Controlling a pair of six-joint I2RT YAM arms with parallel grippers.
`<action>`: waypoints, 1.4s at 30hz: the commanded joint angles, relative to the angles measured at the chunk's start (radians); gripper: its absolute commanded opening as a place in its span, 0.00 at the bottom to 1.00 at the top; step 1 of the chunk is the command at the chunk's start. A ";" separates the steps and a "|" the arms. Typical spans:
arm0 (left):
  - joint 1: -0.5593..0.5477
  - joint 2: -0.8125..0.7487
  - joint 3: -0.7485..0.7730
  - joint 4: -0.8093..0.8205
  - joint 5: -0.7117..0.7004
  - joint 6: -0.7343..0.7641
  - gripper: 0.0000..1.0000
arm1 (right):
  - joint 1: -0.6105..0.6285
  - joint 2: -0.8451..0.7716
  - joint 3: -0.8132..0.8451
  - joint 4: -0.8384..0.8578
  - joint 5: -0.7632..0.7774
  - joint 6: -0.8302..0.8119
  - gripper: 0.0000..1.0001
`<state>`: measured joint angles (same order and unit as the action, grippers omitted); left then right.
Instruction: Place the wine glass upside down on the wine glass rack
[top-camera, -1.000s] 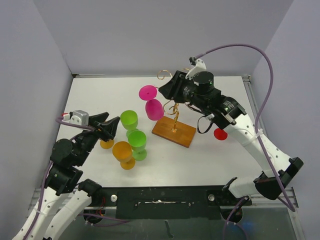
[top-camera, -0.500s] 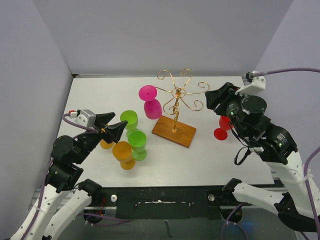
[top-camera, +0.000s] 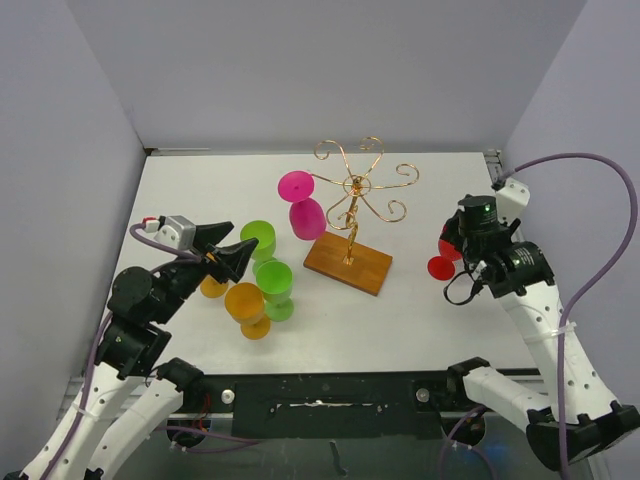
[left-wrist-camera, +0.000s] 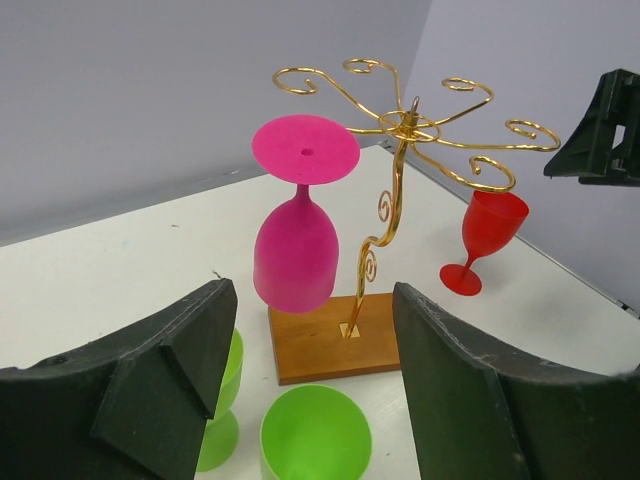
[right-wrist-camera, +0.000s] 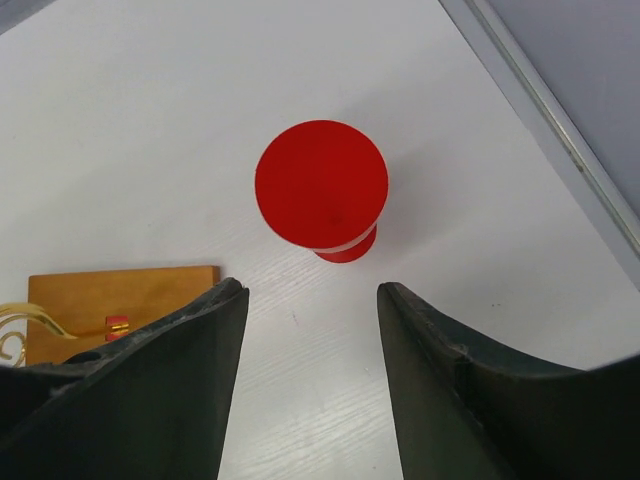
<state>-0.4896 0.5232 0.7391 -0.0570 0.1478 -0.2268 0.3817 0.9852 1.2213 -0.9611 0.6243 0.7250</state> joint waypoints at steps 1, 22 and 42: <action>0.003 -0.011 -0.003 0.060 0.013 0.013 0.63 | -0.159 0.010 -0.074 0.184 -0.254 -0.123 0.54; 0.002 -0.022 -0.012 0.058 -0.005 0.016 0.61 | -0.349 0.299 -0.093 0.359 -0.590 -0.253 0.37; 0.002 -0.009 0.020 0.046 -0.011 0.024 0.61 | -0.349 0.354 -0.093 0.357 -0.537 -0.248 0.16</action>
<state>-0.4896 0.5056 0.7132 -0.0513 0.1425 -0.2222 0.0338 1.3357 1.1114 -0.6434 0.0696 0.4847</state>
